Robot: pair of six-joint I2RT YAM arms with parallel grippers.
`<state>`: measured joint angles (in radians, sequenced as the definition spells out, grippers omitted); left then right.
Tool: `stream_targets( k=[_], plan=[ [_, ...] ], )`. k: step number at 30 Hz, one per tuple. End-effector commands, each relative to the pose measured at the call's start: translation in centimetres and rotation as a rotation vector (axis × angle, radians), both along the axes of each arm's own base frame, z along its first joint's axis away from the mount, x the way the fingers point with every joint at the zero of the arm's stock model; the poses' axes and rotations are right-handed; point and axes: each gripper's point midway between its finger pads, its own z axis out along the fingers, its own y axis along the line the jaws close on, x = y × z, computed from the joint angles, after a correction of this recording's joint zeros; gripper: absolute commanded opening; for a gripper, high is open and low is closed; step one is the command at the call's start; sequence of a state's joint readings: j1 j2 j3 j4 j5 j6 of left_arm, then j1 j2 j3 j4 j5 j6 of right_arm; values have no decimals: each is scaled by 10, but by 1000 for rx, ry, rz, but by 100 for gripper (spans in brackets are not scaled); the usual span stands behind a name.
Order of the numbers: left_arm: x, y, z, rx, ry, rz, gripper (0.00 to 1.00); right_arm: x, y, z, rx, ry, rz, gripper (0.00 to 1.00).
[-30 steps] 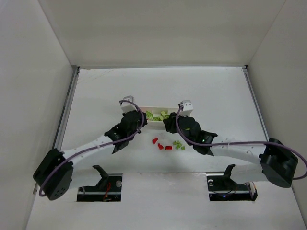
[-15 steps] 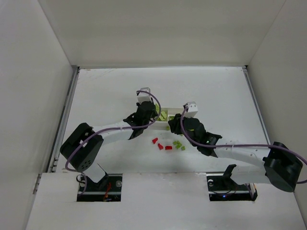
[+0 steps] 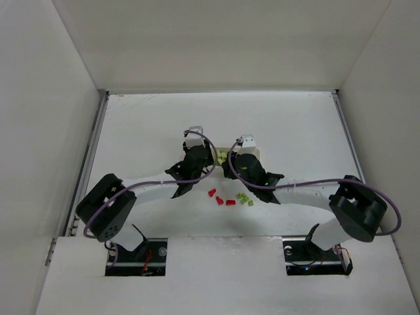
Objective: Sort the legos into containers by color
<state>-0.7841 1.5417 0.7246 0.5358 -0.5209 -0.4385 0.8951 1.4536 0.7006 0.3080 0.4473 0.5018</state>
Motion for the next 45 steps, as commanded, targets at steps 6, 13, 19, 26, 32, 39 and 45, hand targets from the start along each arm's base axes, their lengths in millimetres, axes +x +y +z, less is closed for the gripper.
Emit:
stream_targets(
  k=[6, 13, 19, 26, 32, 39, 45],
  plan=[
    [-54, 34, 40, -148, -54, 20, 39, 50, 24, 20, 55, -56, -43, 35],
    [-115, 23, -3, -79, 86, -119, 43, 63, 27, 5, 4, -35, -66, 40],
    [-145, 3, -35, -37, 166, -207, 52, 67, 26, 5, 1, -37, -87, 56],
    [-142, -18, -48, -28, 172, -249, 57, 63, 21, 16, 11, -47, -79, 66],
    [-135, -20, -57, 1, 175, -243, 57, 45, -1, 27, 26, -66, -93, 66],
    [-129, -19, -72, 35, 204, -243, 55, 10, -29, 31, 94, -58, -101, 64],
    [-126, -21, -80, 48, 221, -247, 46, -25, -38, 18, 95, 5, -70, 42]
  ],
)
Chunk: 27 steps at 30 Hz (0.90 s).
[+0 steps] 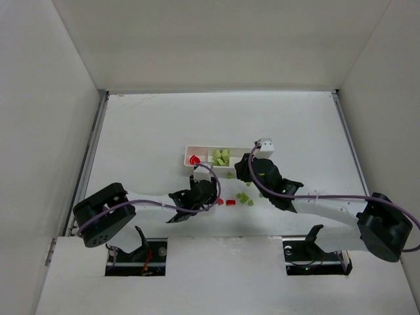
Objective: Sort the legos into containers by color
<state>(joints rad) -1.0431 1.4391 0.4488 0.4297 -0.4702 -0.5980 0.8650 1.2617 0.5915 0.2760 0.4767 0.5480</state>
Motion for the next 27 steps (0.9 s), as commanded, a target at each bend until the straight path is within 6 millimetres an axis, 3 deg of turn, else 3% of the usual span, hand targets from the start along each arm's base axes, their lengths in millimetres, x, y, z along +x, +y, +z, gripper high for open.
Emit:
stream_targets(
  k=[1, 3, 6, 10, 13, 21, 27],
  plan=[
    [6, -9, 6, -23, -11, -15, 42, -22, 0, -6, 8, 47, 22, 38],
    [7, -8, 6, -22, -11, -9, 31, -40, 1, -15, -27, 88, 54, 35],
    [8, -3, 10, -23, -19, -4, 18, -68, 4, -30, -76, 146, 118, 39],
    [14, 4, 25, -60, -43, 24, 15, -96, 14, -43, -111, 198, 195, 56],
    [19, 10, 48, -93, -72, 43, 15, -111, 24, -53, -107, 240, 239, 61],
    [59, 35, 104, -169, -152, 160, 17, -114, 35, -77, -125, 282, 244, 62],
    [97, 45, 119, -175, -172, 224, 18, -109, 40, -86, -126, 287, 234, 61]
  ],
)
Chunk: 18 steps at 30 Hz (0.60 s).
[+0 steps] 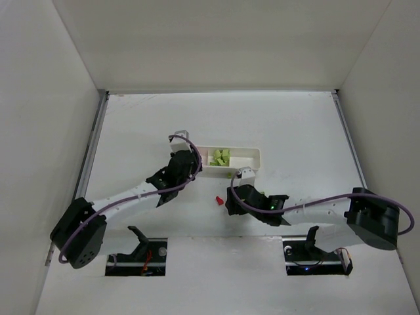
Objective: Sort the legos into containers by color
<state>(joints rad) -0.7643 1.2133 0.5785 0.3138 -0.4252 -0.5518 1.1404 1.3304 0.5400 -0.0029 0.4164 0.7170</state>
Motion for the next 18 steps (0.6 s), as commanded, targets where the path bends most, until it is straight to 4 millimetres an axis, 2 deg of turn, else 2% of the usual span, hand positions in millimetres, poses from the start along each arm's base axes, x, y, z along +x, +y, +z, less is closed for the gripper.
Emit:
stream_targets(
  k=[1, 7, 9, 11, 12, 14, 18],
  plan=[
    [24, 0, 15, -4, -27, 20, 18, 6, 13, 6, 58, -11, -14, 61],
    [51, 3, 0, 37, -4, 42, 21, 7, 11, -10, 28, 8, -24, 59],
    [58, 9, -6, 53, 8, 70, 26, 7, 12, -12, 34, 14, -29, 58],
    [60, 11, -9, 59, 11, 74, 36, 8, 14, -12, 33, 8, -26, 55],
    [60, 11, -7, 56, 7, 75, 42, 9, 13, -11, 27, 2, -29, 53],
    [58, 9, -1, 46, -6, 69, 47, 10, 13, -10, 26, 1, -31, 43],
    [45, 12, 17, 17, -46, 60, 49, 11, 9, -6, 19, -9, -35, 30]
  ],
)
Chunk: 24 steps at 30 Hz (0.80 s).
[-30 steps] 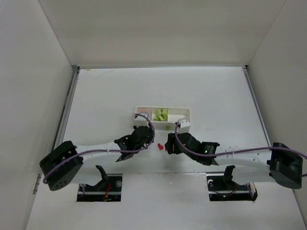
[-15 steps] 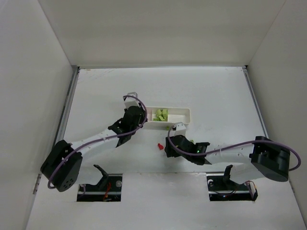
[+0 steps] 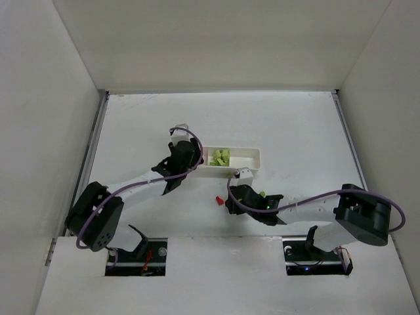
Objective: Sort the legos into containers by color
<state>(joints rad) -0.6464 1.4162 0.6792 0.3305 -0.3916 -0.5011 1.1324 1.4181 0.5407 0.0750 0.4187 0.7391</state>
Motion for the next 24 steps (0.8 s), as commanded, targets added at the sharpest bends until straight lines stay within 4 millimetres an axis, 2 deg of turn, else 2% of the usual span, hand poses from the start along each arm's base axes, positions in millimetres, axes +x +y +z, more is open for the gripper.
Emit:
stream_targets(
  k=[1, 4, 6, 9, 14, 20, 24],
  plan=[
    [-4, -2, 50, -79, -127, -8, 50, 8, -1, 15, 15, -36, -23, 29],
    [-24, -1, 54, -104, -134, -30, 50, 13, -2, 36, 48, -77, -35, 28],
    [-39, -3, 49, -109, -128, -56, 49, 24, 2, 53, 65, -115, -20, 28],
    [-59, -2, 34, -104, -104, -59, 49, 47, 15, 82, 95, -167, -19, 28],
    [-84, 26, 5, -75, -72, 14, 49, 101, 46, 127, 172, -281, -39, 29],
    [-110, 47, -9, -139, -57, 40, 48, 148, 80, 138, 196, -311, -32, 29],
    [-126, 42, -20, -163, -19, -8, 49, 165, 98, 131, 189, -298, -18, 30]
  ],
)
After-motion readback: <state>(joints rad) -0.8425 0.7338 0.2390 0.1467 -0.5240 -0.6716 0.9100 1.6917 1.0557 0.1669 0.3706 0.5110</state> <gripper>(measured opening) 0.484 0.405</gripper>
